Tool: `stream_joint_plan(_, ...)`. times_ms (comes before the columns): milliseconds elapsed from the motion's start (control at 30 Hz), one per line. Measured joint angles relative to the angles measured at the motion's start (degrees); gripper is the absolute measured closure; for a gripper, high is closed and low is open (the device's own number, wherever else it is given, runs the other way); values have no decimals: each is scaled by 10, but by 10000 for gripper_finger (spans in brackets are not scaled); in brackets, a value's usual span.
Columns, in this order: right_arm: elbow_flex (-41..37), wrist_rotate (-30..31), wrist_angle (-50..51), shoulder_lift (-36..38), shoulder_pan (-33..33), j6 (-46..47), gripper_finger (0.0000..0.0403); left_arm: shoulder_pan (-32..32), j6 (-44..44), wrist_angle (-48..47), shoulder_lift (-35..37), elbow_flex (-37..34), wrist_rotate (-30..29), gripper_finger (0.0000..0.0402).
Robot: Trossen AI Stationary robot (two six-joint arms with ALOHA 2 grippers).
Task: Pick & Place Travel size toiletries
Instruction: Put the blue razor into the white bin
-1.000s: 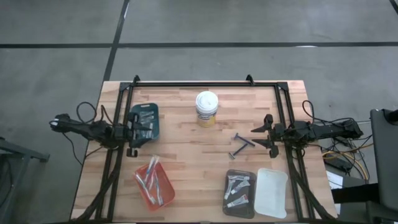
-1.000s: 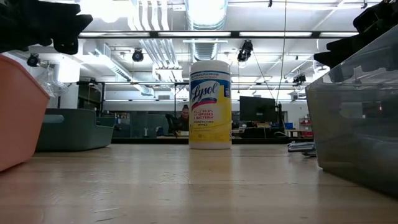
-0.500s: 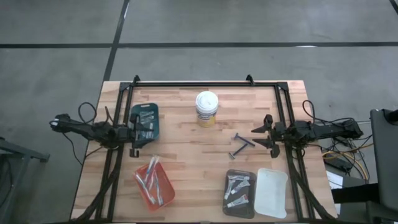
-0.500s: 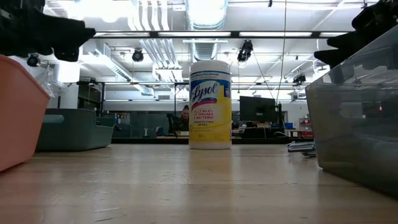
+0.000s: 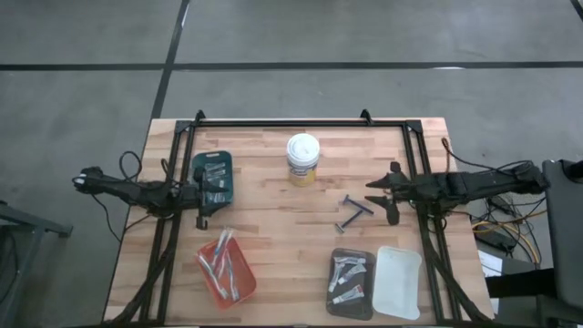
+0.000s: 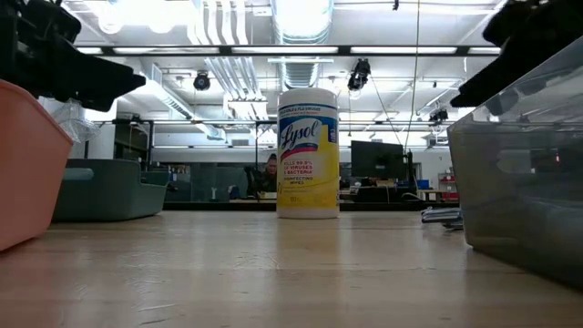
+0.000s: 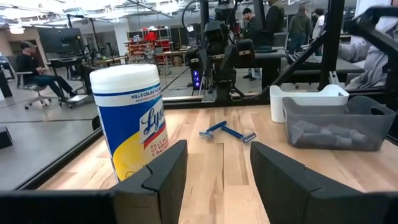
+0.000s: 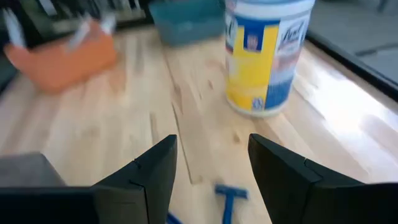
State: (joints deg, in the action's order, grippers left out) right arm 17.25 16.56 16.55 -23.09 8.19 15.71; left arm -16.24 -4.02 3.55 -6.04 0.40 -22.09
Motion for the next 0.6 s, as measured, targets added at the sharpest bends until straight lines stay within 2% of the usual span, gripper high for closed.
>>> stream_joint_plan(300,125,1,103,-239,0,-7,207,0,-2,-3,0,0,0,220)
stream_joint_plan(433,142,27,130,-314,0,-26,207,0,-2,-4,0,0,0,220)
stream_joint_plan(533,141,61,128,-355,-6,-10,207,0,-2,-5,0,0,0,220)
stream_joint_plan(600,136,63,129,-379,-14,4,207,0,-2,-5,0,0,0,220)
